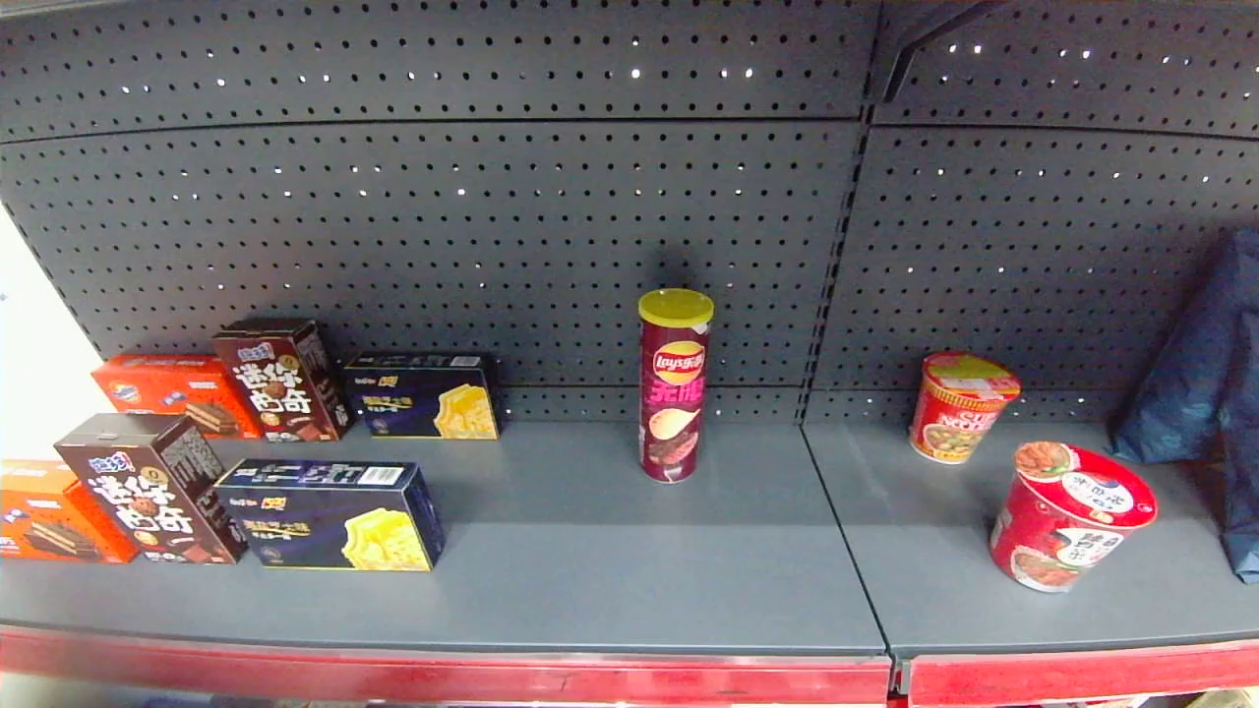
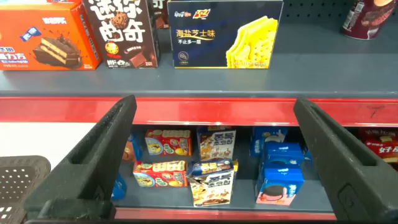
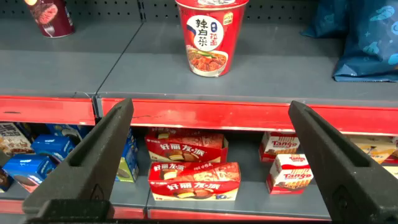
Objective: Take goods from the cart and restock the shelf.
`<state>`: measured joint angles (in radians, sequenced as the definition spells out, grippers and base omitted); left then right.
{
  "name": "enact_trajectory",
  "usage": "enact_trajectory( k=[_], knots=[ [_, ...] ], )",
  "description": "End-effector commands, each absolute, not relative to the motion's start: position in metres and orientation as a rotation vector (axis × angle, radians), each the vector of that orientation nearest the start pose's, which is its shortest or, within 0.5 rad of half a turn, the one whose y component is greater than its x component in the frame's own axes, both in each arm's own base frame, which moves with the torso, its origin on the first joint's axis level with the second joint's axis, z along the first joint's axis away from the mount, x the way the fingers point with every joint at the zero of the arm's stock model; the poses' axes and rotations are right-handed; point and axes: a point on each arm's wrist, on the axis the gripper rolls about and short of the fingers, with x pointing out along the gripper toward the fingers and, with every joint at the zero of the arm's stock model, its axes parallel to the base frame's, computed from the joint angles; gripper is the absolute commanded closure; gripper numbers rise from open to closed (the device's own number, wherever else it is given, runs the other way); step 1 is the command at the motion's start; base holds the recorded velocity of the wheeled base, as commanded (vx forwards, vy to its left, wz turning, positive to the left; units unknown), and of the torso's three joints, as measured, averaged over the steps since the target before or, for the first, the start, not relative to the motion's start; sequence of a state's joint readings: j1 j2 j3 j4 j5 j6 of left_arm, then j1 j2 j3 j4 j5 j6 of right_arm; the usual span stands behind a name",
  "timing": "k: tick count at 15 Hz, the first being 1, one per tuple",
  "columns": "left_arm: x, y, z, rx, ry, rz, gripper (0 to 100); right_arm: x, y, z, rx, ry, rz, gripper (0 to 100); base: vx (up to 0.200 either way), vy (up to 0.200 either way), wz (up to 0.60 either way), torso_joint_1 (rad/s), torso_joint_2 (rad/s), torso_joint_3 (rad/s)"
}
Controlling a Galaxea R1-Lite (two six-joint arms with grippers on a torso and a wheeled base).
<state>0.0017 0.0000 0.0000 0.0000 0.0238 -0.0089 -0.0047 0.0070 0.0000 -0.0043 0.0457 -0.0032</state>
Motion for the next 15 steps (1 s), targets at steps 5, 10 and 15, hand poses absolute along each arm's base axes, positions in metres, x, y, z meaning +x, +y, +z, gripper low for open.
enact_trajectory(
  k=[5, 10, 15],
  knots=[
    [-0.0228, 0.0005, 0.0755, -0.009, 0.000, 0.026, 0, -0.0222, 0.0011, 0.0761, -0.008, 0.003, 0.038, 0, 0.000, 0.000, 0.36, 0.002, 0.00, 0.002],
    [-0.0228, 0.0005, 0.0755, -0.009, 0.000, 0.026, 0, -0.0222, 0.0011, 0.0761, -0.011, 0.003, 0.038, 0, 0.000, 0.000, 0.60, 0.003, 0.00, 0.002],
    [-0.0228, 0.0005, 0.0755, -0.009, 0.000, 0.026, 0, -0.0222, 0.0011, 0.0761, -0.009, 0.003, 0.038, 0, 0.000, 0.000, 0.60, -0.002, 0.00, 0.003]
  ],
)
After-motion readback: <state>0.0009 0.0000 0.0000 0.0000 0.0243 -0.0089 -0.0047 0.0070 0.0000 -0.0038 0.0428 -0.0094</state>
